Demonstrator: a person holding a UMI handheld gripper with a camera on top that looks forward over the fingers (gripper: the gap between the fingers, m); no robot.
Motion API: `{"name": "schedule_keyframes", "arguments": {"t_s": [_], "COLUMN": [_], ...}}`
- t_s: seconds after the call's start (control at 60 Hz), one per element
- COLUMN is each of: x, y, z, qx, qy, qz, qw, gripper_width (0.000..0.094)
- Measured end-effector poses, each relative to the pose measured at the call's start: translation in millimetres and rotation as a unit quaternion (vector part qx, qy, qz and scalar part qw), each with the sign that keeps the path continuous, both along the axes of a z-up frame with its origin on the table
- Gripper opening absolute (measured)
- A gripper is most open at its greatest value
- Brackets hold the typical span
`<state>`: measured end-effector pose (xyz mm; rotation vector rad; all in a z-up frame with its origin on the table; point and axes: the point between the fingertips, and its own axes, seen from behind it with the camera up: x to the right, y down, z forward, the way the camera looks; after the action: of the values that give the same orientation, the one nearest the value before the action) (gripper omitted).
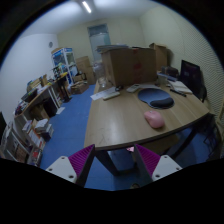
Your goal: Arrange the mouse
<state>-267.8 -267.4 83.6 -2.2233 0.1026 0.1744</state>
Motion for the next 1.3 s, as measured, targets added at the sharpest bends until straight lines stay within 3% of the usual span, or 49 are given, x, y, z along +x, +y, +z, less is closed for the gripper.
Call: {"name": "schedule_keyframes", "arguments": {"t_s": [0.267, 0.6, 0.867, 0.9, 0.917, 0.933, 0.983, 1.083, 1.233, 1.3], "x": [63, 162, 170, 169, 169, 168, 172, 178, 176, 165], "y": [29, 103, 170, 177, 179, 182, 184, 186, 185, 183], "z": [-20, -41, -99, -97, -98, -95, -96, -96, -96, -88], "qx": [0.006, 0.022, 0.043, 0.060, 0.063, 0.072, 0.086, 0.112, 0.051, 0.028], "qy": [-0.008, -0.052, -0.059, -0.067, -0.070, -0.070, -0.069, -0.089, -0.108, -0.079], "qz": [-0.017, -0.002, 0.021, 0.023, 0.025, 0.027, 0.020, -0.004, -0.005, 0.007], "qw": [1.000, 0.998, 0.997, 0.996, 0.995, 0.995, 0.994, 0.990, 0.993, 0.996], "gripper_width": [0.0789, 0.0792, 0.0821, 0.0764, 0.0826, 0.0733, 0.0595, 0.0500, 0.0362, 0.0352]}}
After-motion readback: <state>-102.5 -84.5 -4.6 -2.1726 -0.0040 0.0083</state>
